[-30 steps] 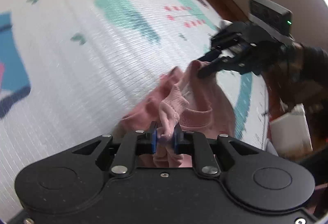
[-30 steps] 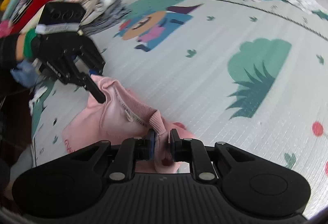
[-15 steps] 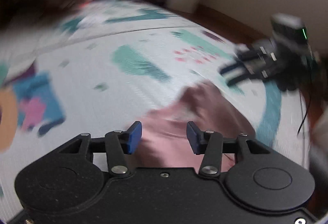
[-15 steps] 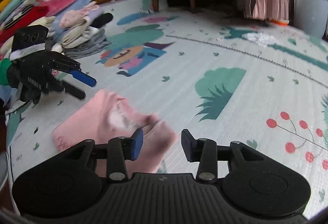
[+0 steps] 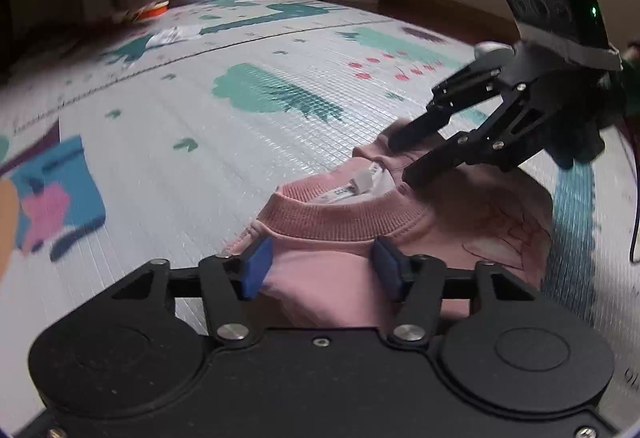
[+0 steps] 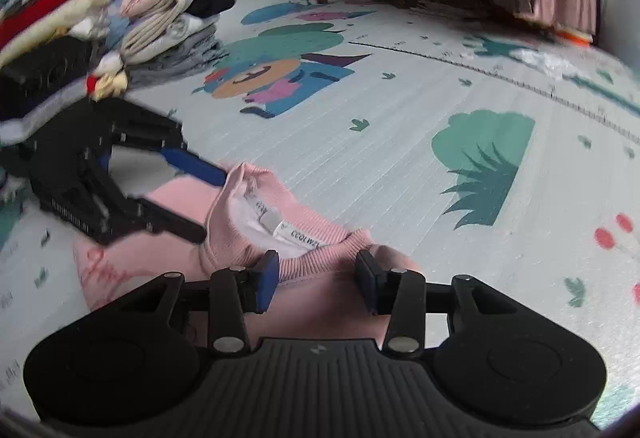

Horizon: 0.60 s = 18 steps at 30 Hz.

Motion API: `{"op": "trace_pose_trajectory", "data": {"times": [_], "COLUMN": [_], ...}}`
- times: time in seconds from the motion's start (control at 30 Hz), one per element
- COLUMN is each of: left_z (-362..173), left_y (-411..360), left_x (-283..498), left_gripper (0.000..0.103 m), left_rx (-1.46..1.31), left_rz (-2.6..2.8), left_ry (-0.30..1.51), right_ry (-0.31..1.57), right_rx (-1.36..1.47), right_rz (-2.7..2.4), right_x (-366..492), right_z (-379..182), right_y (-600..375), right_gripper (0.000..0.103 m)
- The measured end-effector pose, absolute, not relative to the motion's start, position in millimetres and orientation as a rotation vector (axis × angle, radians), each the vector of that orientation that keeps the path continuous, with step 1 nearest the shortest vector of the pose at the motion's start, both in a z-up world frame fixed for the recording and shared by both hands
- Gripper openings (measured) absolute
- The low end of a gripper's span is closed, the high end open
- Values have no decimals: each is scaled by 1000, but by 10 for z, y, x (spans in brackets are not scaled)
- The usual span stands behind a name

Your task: Fold clothes

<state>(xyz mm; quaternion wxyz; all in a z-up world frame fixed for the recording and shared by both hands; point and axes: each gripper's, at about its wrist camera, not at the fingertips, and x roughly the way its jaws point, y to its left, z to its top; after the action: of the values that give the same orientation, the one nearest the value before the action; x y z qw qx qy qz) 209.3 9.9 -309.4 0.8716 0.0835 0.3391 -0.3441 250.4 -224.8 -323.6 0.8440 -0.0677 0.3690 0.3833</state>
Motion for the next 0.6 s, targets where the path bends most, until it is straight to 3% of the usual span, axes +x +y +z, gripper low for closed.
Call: {"op": "trace_pose_trajectory", "data": {"times": [0.17,0.3,0.6], "left_z": [-2833,-2696,-3142], "left_y": [141,144,10], "left_x": [1978,1666,1383], "left_gripper": [58,58,60], "left_rx": [139,142,236], "left_rz": [-702,-753,-760], "left_ry": [682,610,650], "right_ry": [710,618,695], "right_rx": [-119,-217,-237], "right_rz": [792,836,846], "right_x": [2297,1833,1617], "right_z": [-2966,-2844,-3382], "right_y": [-2349,-2393,-2357], "right_gripper": [44,51,53]}}
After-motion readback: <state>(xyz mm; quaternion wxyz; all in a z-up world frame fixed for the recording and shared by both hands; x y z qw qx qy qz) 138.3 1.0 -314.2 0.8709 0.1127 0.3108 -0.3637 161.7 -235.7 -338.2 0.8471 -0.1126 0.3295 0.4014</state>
